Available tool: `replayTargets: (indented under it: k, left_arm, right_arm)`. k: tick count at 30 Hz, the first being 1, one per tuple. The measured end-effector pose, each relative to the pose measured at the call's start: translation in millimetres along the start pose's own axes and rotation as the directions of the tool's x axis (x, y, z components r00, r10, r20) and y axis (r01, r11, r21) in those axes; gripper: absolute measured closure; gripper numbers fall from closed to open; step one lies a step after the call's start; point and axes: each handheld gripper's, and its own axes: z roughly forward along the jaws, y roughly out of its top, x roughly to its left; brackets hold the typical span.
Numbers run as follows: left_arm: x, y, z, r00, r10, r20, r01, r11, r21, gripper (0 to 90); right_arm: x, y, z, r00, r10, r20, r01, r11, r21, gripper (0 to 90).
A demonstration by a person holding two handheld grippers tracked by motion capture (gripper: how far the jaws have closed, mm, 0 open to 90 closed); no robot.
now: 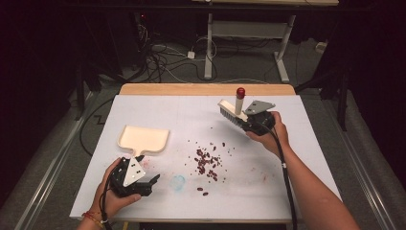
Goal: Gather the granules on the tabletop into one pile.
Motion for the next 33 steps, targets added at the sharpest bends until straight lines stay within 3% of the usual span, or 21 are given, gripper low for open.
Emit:
replayTargets:
  k: [4, 8, 15, 17, 19, 25, 28, 33]
  left_arm:
    - [0.9, -1.0, -1.8, 1.0, 0.001, -0.003, -0.001, 1.0, 0.002, 18.4]
    - [1.5, -2.9, -1.0, 1.0, 0.007, -0.006, -0.007, 0.9999, 0.016, 18.4]
    - [2.2, -4.4, -0.5, 1.0, 0.006, -0.004, -0.005, 0.9995, 0.03, 18.4]
    - [1.8, -4.3, -0.6, 1.0, 0.006, -0.003, -0.006, 0.9995, 0.031, 18.4]
    - [1.2, -4.1, -0.4, 1.0, 0.004, -0.002, -0.004, 0.9995, 0.031, 18.4]
    - [-0.6, -3.4, 0.4, 1.0, 0.006, 0.007, -0.006, 0.9994, 0.033, 18.2]
    - [-0.8, -3.1, 0.5, 0.9999, 0.009, 0.007, -0.009, 0.9994, 0.035, 18.2]
    - [-0.6, -2.8, 0.7, 0.9999, 0.007, 0.01, -0.007, 0.9994, 0.034, 18.2]
  right_arm:
    - [4.9, 7.2, 15.4, 0.9996, -0.03, 0.003, 0.03, 0.999, 0.017, 67.2]
    - [18.8, 13.0, 35.9, 0.994, -0.107, 0.022, 0.105, 0.992, 0.072, 67.3]
    - [46.4, 17.9, 44.8, 0.9846, -0.171, -0.035, 0.173, 0.984, 0.048, 67.2]
    - [58.8, 18.8, 39.6, 0.9745, -0.211, -0.075, 0.213, 0.977, 0.01, 67.1]
    - [63.6, 18.6, 37.5, 0.9701, -0.223, -0.096, 0.224, 0.974, 0.002, 67.1]
    - [89.0, 12.7, 20.2, 0.9287, -0.321, -0.186, 0.312, 0.947, -0.074, 67.1]
    - [94.5, 7.3, 10.4, 0.9152, -0.338, -0.219, 0.322, 0.941, -0.106, 67.0]
    - [100.4, -4.4, -5.7, 0.9039, -0.337, -0.263, 0.311, 0.94, -0.138, 67.0]
